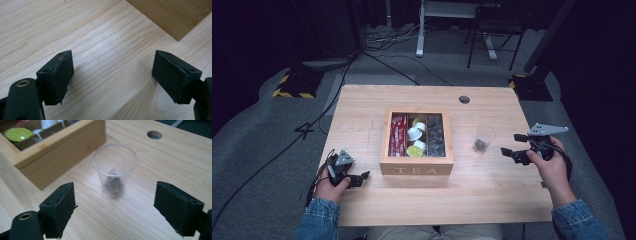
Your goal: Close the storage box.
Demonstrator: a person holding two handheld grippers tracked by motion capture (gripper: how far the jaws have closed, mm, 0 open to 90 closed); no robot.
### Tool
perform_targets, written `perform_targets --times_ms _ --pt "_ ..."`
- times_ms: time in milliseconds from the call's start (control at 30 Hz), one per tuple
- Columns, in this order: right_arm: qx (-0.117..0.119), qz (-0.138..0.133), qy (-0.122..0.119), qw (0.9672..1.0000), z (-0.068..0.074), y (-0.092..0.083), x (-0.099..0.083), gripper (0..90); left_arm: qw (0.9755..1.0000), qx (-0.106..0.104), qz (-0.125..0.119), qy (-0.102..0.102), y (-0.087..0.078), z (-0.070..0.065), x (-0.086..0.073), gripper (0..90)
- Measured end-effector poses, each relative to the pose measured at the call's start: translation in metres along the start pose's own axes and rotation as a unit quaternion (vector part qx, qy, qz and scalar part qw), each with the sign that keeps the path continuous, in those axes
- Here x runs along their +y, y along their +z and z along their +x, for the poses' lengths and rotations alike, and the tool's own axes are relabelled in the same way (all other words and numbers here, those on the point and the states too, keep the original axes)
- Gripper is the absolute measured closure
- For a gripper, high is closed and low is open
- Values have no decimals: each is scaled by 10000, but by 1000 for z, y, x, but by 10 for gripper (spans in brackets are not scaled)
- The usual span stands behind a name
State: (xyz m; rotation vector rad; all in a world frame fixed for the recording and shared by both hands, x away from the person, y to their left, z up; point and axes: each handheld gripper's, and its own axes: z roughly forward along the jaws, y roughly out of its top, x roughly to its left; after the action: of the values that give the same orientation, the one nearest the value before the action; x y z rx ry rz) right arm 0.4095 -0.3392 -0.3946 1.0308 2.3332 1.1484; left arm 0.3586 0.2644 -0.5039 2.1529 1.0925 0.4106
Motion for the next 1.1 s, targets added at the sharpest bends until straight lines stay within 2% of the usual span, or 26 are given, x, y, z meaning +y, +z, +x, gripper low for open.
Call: perform_targets --times_ms 100,233,333,567,800,1100 --pt "-231 -4 15 9997 -8 1 -7 185 10000 -3 1 -4 0 0 0 181" --pt "-238 207 61 9995 -19 5 -18 185 10000 -6 14 -2 0 0 0 179" --pt "-161 369 272 9988 -29 12 -32 186 10000 -27 3 -30 1 0 1 173" --pt "-147 557 511 9970 -42 26 -61 186 10000 -23 6 -3 1 1 1 170" --pt "-194 605 623 9960 -45 36 -79 186 10000 -7 5 40 2 2 2 168" --pt "-307 446 606 9967 -41 44 -94 183 10000 -12 -7 -18 3 2 2 168"
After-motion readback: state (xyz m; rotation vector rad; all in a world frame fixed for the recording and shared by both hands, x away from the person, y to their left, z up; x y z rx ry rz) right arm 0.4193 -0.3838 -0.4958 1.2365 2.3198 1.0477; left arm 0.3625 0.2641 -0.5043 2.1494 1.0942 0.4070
